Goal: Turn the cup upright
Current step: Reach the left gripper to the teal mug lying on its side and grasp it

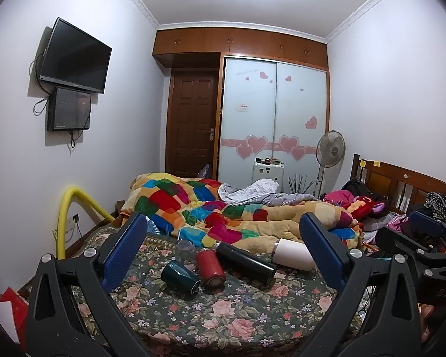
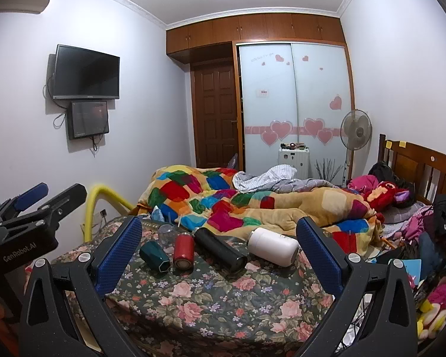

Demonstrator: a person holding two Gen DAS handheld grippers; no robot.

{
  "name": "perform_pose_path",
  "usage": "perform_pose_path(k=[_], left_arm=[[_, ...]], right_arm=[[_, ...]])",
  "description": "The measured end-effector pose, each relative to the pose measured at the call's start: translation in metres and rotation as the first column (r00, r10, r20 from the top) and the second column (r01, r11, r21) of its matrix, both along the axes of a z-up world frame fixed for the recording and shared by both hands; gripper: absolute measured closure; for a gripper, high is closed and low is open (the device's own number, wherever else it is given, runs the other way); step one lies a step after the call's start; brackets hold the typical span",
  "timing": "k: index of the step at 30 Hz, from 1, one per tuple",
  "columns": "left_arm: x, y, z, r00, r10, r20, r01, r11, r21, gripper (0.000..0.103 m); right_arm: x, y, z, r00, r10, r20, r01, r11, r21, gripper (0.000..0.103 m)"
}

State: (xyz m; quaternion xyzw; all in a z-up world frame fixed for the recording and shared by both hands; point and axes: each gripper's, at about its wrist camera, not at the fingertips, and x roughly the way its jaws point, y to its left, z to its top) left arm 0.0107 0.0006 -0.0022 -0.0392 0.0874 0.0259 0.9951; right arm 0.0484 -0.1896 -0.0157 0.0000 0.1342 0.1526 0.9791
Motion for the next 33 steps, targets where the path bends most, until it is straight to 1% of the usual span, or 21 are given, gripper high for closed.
perform_pose_path(k=[3,7,10,13,15,16,17,19,20,21,23,27,29,32,33], left_arm=[[0.01,0.006,-0.006,1.0,0.012,-0.018,-0.013,1.0,-0.018,0.0],[0.03,0.016,-0.021,0.997,0.028,-0.066,-0.031,0.999,-0.045,0.0],[0.055,0.027,-0.038,0.99,0.06,-0.126,-0.067,0.996,-0.058,0.0],[0.088,0.038,-0.064,0.97,0.11,-0.218,-0.124,0.991,-0.052,0.0],[0.116,0.049,-0.089,0.942,0.148,-0.302,-0.17,0.984,-0.045,0.0],[0.125,0.056,-0.098,0.932,0.156,-0.328,-0.18,0.983,-0.045,0.0],[0.141,0.064,-0.114,0.911,0.167,-0.378,-0.2,0.978,-0.05,0.0],[0.16,0.076,-0.136,0.883,0.168,-0.438,-0.218,0.974,-0.068,0.0],[0.174,0.085,-0.152,0.861,0.165,-0.481,-0.233,0.969,-0.085,0.0],[0.183,0.09,-0.161,0.85,0.164,-0.501,-0.241,0.966,-0.092,0.003],[0.203,0.1,-0.184,0.811,0.175,-0.558,-0.269,0.959,-0.09,0.007],[0.235,0.109,-0.215,0.758,0.167,-0.63,-0.292,0.951,-0.099,0.011],[0.252,0.116,-0.23,0.732,0.135,-0.668,-0.306,0.941,-0.145,0.015],[0.267,0.121,-0.243,0.71,0.098,-0.698,-0.332,0.92,-0.207,0.016],[0.271,0.121,-0.246,0.704,0.099,-0.703,-0.342,0.915,-0.214,0.016]], right_arm=[[0.007,0.001,-0.003,1.0,0.001,-0.014,-0.001,1.0,-0.006,0.0],[0.022,0.003,-0.008,0.999,0.0,-0.045,0.0,1.0,-0.019,0.0],[0.036,0.003,-0.015,0.997,-0.003,-0.078,0.001,1.0,-0.025,0.0],[0.05,0.002,-0.022,0.993,-0.007,-0.117,0.003,1.0,-0.029,0.0],[0.061,0.002,-0.029,0.99,-0.013,-0.143,0.009,0.999,-0.034,0.0],[0.066,0.002,-0.032,0.987,-0.016,-0.159,0.011,0.999,-0.036,0.0],[0.073,0.001,-0.036,0.984,-0.019,-0.176,0.012,0.999,-0.038,0.0],[0.085,0.0,-0.043,0.978,-0.024,-0.207,0.016,0.999,-0.039,0.0],[0.09,-0.001,-0.046,0.975,-0.027,-0.221,0.019,0.999,-0.041,0.0],[0.096,-0.001,-0.05,0.971,-0.031,-0.235,0.022,0.999,-0.043,0.0],[0.105,-0.002,-0.057,0.965,-0.04,-0.261,0.028,0.998,-0.048,0.0],[0.121,-0.003,-0.068,0.951,-0.051,-0.305,0.037,0.998,-0.052,0.0],[0.128,-0.003,-0.074,0.945,-0.054,-0.322,0.039,0.998,-0.053,0.0],[0.137,-0.002,-0.08,0.936,-0.057,-0.347,0.039,0.997,-0.059,0.0],[0.139,-0.001,-0.082,0.934,-0.057,-0.354,0.038,0.997,-0.061,0.0]])
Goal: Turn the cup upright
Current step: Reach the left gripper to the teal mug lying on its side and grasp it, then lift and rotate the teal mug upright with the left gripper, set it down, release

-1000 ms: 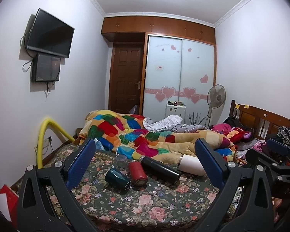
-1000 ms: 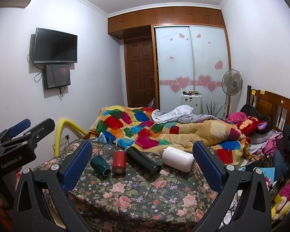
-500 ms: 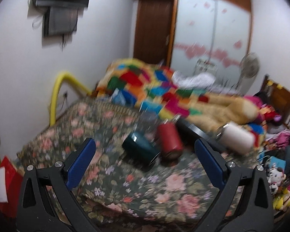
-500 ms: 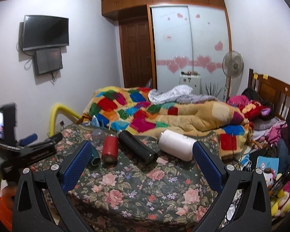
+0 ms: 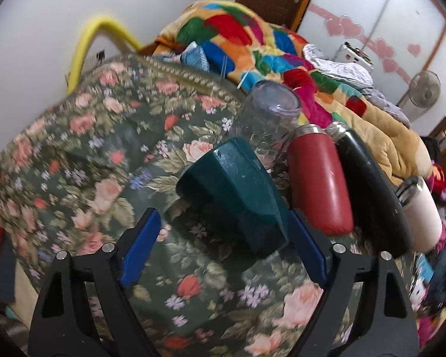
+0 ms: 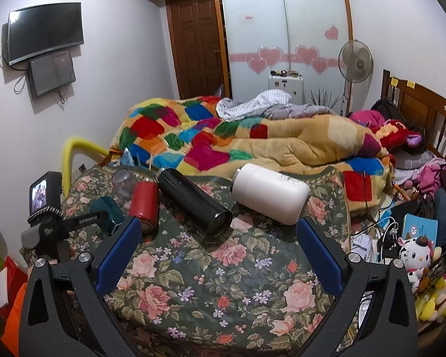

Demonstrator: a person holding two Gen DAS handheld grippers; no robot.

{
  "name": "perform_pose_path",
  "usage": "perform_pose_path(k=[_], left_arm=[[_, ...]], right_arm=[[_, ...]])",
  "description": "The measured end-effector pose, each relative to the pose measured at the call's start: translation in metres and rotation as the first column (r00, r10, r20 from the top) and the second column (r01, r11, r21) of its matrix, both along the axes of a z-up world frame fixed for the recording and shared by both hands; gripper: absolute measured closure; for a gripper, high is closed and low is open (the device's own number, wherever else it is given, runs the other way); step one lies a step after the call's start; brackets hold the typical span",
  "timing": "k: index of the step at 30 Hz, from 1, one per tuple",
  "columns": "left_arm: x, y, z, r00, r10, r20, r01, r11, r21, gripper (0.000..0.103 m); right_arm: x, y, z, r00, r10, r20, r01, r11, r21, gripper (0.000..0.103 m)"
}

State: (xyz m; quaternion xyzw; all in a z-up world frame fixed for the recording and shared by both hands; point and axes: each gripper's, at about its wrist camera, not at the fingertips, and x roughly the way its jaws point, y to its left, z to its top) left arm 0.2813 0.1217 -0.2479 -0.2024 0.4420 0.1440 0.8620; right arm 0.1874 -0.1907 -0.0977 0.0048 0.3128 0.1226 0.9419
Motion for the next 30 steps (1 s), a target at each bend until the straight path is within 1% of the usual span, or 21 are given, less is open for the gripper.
perform_pose_path(k=[5,11,13,18,22,24,30], left_arm=[[0.018,-0.001,-0.012,1.0,0.03,-0.004,-0.031,0.998,-0.061,0.016],[0.036,0.003,-0.027,0.998,0.058,-0.03,-0.061,0.993,-0.106,0.016],[0.038,0.005,-0.03,0.997,0.068,-0.028,-0.07,0.99,-0.124,0.018],[0.038,0.002,-0.03,0.998,0.069,-0.013,-0.07,0.995,-0.075,0.02],[0.033,0.0,-0.027,0.998,0.054,-0.029,-0.054,0.998,-0.008,0.022],[0.024,-0.002,-0.025,0.999,0.036,-0.038,-0.036,0.999,0.019,0.022],[-0.011,-0.012,-0.018,0.999,-0.031,-0.036,0.033,0.998,0.048,0.025]], right_arm=[[0.008,0.002,-0.004,1.0,0.004,-0.012,-0.004,1.0,-0.003,0.0],[0.014,0.004,-0.008,1.0,0.009,-0.021,-0.009,1.0,-0.004,0.0],[0.014,0.005,-0.009,1.0,0.011,-0.023,-0.011,1.0,-0.007,0.0],[0.013,0.006,-0.009,0.999,0.018,-0.027,-0.018,1.0,-0.011,0.0],[0.007,0.008,-0.008,0.999,0.028,-0.021,-0.028,1.0,-0.013,0.0],[0.004,0.01,-0.007,0.999,0.034,-0.017,-0.034,0.999,-0.017,0.0],[-0.004,0.014,-0.004,0.999,0.041,-0.004,-0.041,0.999,-0.021,0.0]])
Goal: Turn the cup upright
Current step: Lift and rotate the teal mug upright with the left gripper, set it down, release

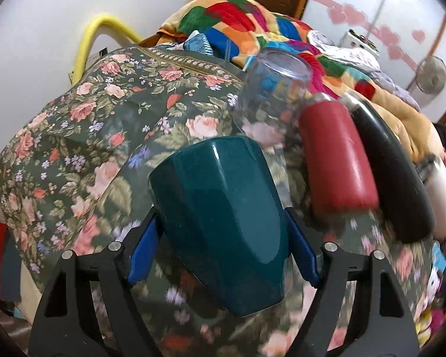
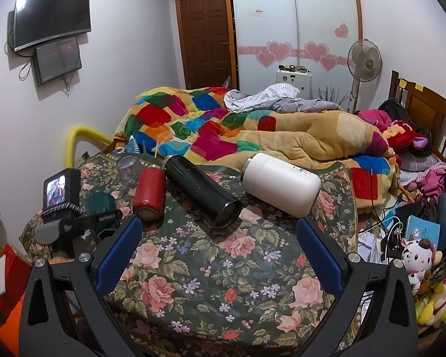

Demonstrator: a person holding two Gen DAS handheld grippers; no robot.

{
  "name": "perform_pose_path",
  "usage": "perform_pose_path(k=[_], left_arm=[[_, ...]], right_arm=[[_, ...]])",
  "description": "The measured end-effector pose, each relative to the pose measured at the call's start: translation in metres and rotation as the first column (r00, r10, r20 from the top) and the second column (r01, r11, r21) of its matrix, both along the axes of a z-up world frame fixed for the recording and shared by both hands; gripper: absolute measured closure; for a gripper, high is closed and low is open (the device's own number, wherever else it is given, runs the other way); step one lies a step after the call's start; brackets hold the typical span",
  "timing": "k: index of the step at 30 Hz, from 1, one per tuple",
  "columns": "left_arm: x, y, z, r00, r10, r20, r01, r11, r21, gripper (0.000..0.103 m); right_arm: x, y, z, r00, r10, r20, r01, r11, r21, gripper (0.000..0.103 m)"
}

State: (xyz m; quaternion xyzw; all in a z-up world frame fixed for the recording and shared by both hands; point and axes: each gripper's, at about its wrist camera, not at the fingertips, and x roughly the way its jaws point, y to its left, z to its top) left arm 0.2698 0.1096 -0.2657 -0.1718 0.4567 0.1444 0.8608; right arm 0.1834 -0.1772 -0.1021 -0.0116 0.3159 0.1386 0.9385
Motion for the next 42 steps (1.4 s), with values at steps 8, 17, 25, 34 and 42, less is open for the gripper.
perform_pose_path(k=[8,17,25,34,42], left_arm=[[-0.036,-0.04,0.027,0.988,-0.147,0.041,0.148,0.989,-0.015,0.036],[-0.039,-0.105,0.017,0.957,-0.289,0.027,0.291,0.955,-0.064,0.036],[-0.033,-0.164,0.019,0.907,-0.42,0.038,0.421,0.906,-0.026,0.036],[-0.03,-0.184,0.008,0.878,-0.478,0.001,0.478,0.878,-0.022,0.036],[-0.031,-0.188,0.01,0.853,-0.522,-0.024,0.521,0.853,-0.032,0.035]], right_arm=[[-0.017,0.001,0.006,1.0,0.002,0.03,-0.002,1.0,0.007,0.0],[-0.029,-0.009,0.009,0.999,-0.015,0.051,0.015,1.0,-0.006,0.0],[-0.027,-0.024,0.002,0.998,-0.048,0.031,0.049,0.999,-0.014,0.0],[-0.025,-0.033,-0.005,0.998,-0.069,0.01,0.069,0.997,-0.019,0.0],[-0.025,-0.029,-0.009,0.998,-0.056,-0.012,0.056,0.998,-0.033,0.0]])
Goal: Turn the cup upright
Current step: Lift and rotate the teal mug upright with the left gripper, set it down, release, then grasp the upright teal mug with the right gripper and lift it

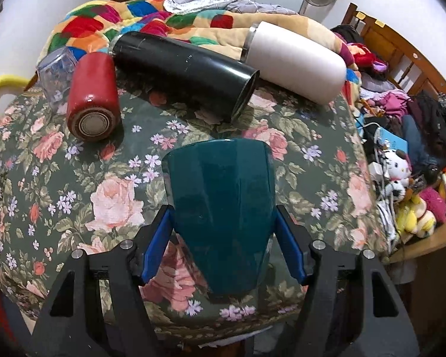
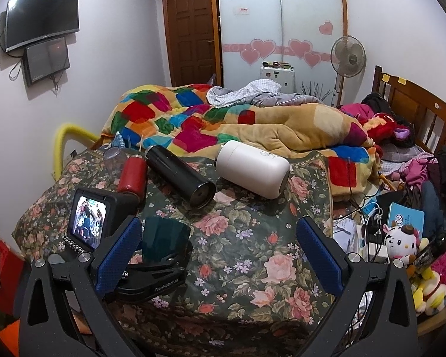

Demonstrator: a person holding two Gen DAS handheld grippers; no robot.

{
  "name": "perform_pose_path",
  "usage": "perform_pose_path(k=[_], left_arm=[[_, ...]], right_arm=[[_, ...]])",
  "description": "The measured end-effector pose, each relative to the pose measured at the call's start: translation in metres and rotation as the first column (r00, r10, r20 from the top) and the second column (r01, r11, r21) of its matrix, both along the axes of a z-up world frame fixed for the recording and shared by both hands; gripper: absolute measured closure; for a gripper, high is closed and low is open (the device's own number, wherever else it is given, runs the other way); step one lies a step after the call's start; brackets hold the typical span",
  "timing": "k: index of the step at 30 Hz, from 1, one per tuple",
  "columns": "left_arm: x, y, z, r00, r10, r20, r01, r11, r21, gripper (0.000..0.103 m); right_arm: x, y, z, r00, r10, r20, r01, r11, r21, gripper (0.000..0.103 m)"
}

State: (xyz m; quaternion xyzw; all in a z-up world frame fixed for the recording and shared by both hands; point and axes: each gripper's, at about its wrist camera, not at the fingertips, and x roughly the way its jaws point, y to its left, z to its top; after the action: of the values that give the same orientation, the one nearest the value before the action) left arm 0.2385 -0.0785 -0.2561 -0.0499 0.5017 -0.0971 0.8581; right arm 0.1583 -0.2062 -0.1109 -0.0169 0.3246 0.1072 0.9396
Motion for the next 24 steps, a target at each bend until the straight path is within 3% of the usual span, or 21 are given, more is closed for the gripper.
perform_pose_path(k=[2,6,11,14,18,24], left_arm=[[-0.005,0.005,0.008,1.0,-0.016,0.007,0.016,0.999,-0.035,0.035],[-0.019,0.017,0.028,0.998,0.006,0.069,-0.005,1.0,-0.02,0.031],[-0.045,0.056,0.049,0.984,0.114,0.137,-0.115,0.993,-0.001,0.027],[-0.054,0.08,0.055,0.967,0.183,0.175,-0.195,0.979,0.057,0.027],[-0.067,0.108,0.06,0.95,0.229,0.212,-0.258,0.958,0.123,0.027],[-0.079,0.13,0.057,0.938,0.267,0.221,-0.299,0.946,0.127,0.027]], right_arm=[[0.0,0.001,0.0,1.0,0.004,-0.005,-0.004,1.0,0.003,0.0],[-0.001,0.004,0.001,1.0,0.006,-0.005,-0.006,1.0,0.005,0.0],[0.001,0.011,-0.001,1.0,0.01,-0.007,-0.01,1.0,-0.006,0.0],[0.006,0.017,-0.008,0.999,0.026,-0.022,-0.026,1.0,-0.005,0.0],[0.022,0.027,-0.027,0.995,0.042,-0.087,-0.042,0.999,0.012,0.0],[0.051,0.047,-0.062,0.972,0.09,-0.217,-0.083,0.996,0.042,0.001]])
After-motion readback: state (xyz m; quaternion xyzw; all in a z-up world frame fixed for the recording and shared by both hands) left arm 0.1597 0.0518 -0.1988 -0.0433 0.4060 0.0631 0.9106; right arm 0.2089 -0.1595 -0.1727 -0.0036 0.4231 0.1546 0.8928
